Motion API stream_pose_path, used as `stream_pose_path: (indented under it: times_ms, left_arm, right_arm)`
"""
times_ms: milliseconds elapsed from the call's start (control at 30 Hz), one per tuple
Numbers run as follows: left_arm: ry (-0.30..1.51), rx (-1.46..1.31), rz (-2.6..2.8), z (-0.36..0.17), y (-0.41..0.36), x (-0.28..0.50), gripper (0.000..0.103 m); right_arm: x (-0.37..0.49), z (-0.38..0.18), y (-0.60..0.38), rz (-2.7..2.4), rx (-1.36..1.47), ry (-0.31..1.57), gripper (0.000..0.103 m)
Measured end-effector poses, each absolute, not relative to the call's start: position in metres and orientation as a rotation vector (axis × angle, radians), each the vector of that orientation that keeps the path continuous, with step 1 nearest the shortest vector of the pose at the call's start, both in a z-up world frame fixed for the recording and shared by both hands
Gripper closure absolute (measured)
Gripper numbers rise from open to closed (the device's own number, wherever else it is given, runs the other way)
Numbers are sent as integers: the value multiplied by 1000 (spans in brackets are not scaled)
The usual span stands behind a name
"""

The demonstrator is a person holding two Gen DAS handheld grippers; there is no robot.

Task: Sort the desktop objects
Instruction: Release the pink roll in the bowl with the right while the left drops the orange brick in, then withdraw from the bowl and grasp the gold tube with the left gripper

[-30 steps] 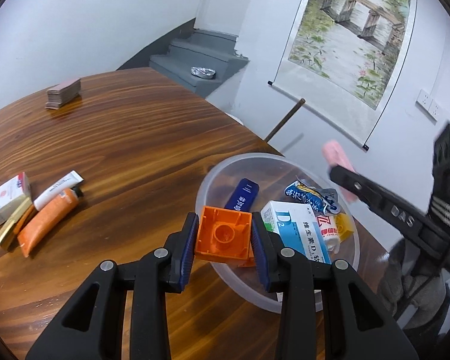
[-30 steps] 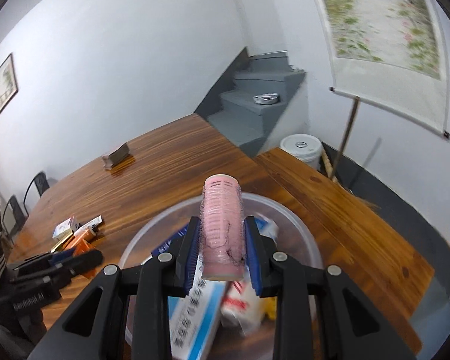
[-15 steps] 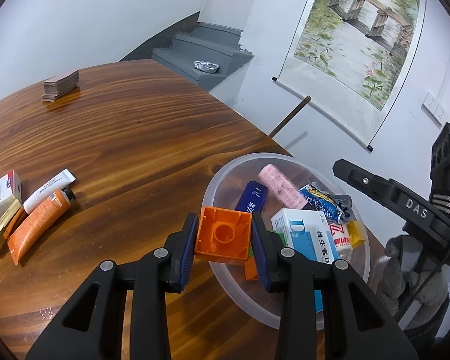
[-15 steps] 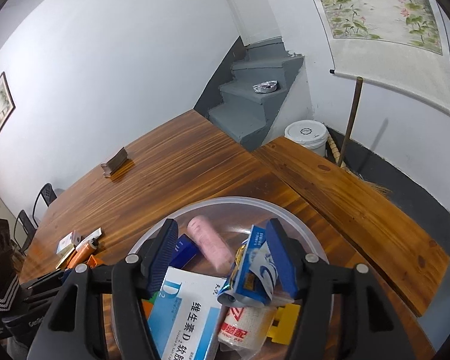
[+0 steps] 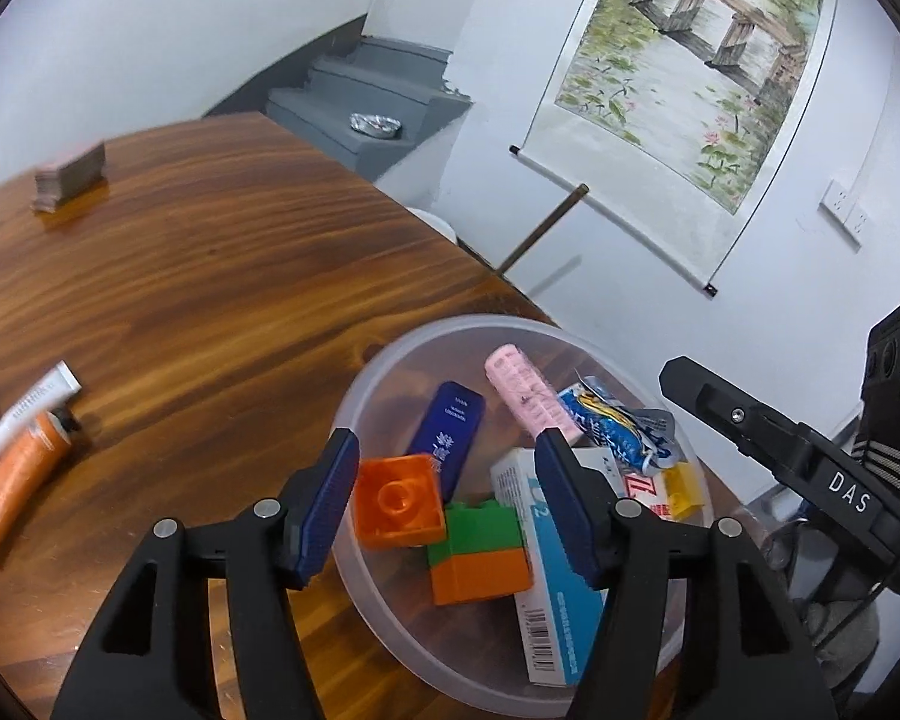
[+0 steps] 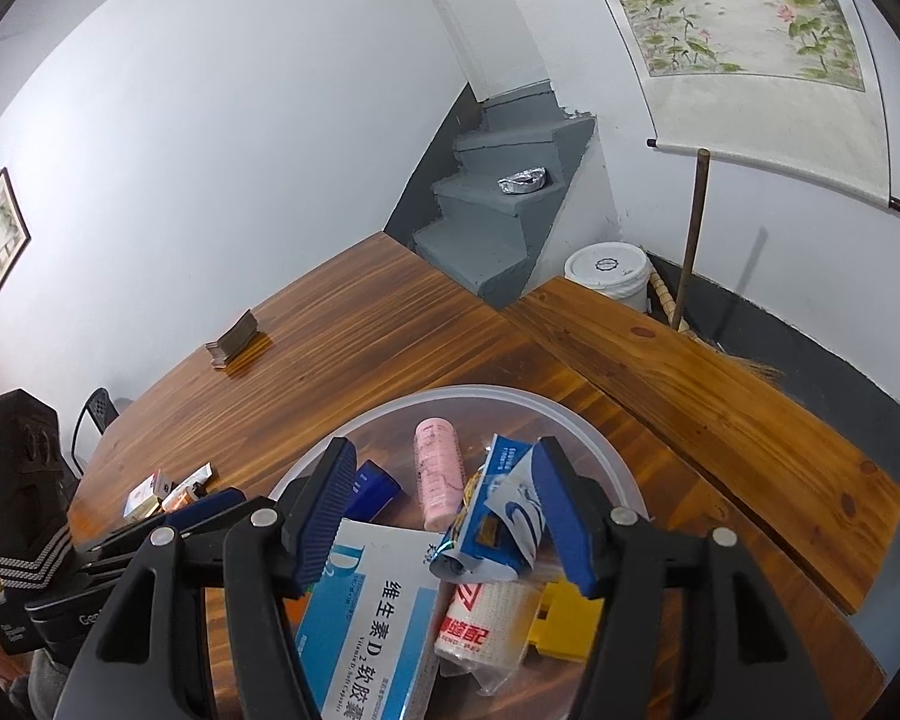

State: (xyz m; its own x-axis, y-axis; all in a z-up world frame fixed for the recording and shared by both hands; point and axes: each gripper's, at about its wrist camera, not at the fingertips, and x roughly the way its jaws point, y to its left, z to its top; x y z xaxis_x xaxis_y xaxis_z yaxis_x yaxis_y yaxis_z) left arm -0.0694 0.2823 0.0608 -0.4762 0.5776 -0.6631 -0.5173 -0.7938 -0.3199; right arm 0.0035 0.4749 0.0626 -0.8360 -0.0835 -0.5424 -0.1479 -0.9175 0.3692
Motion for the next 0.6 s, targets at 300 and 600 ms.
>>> stream_pose_path:
  times_ms: [300, 600]
  left_arm:
    - [-126, -1049, 2320, 64, 261, -66, 38]
    - [-151, -1073, 2415, 61, 226, -69, 38]
  right_arm:
    - [7, 65, 463, 2932, -890, 644, 37]
    - [6, 71, 436, 2987, -910, 630, 37]
